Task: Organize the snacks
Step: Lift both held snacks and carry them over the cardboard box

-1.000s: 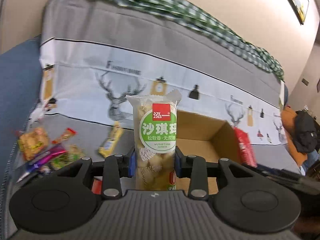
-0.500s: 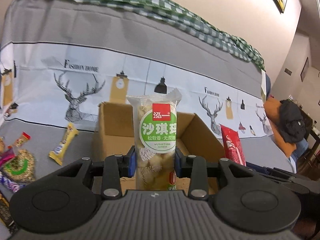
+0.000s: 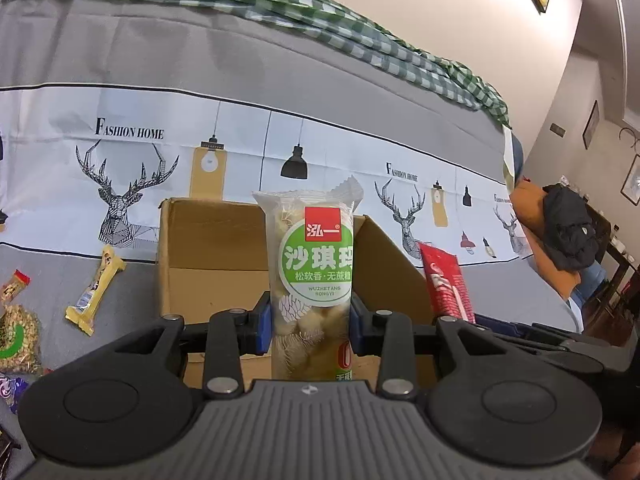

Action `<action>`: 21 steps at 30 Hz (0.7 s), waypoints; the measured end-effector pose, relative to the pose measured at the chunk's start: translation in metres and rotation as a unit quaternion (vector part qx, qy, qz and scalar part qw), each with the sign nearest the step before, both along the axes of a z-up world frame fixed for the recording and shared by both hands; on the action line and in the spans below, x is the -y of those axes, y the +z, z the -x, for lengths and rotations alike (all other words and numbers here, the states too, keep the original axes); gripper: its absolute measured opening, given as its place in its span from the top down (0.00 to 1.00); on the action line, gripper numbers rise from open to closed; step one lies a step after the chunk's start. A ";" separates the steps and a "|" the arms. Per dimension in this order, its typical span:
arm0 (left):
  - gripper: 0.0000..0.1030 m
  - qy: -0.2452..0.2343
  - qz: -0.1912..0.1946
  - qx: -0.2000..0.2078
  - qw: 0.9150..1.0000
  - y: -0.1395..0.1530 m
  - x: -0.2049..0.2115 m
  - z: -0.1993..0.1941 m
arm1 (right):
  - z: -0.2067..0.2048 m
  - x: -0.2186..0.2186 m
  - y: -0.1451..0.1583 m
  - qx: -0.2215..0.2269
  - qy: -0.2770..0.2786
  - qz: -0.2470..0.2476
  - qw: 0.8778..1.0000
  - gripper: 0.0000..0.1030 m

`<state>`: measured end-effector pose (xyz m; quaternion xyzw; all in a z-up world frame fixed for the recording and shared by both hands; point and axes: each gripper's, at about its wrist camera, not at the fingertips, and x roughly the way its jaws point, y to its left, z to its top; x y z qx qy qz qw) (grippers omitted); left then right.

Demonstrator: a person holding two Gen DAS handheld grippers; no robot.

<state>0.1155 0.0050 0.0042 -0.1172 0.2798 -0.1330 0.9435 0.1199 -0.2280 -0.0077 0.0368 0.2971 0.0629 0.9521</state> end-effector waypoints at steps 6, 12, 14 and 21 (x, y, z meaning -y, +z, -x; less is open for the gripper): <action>0.61 0.000 -0.001 -0.003 1.000 -0.001 0.000 0.001 | 0.002 -0.003 0.001 0.004 0.009 0.007 1.000 0.55; 0.61 -0.003 -0.001 -0.001 1.000 0.000 0.003 0.002 | 0.001 0.001 0.001 0.002 0.002 0.004 1.000 0.55; 0.61 -0.005 -0.001 -0.001 1.000 0.000 0.003 0.001 | 0.000 -0.001 0.000 0.001 0.002 0.006 1.000 0.55; 0.61 -0.007 0.000 -0.002 1.000 -0.001 0.003 0.001 | -0.001 -0.004 -0.001 -0.001 0.006 0.008 1.000 0.55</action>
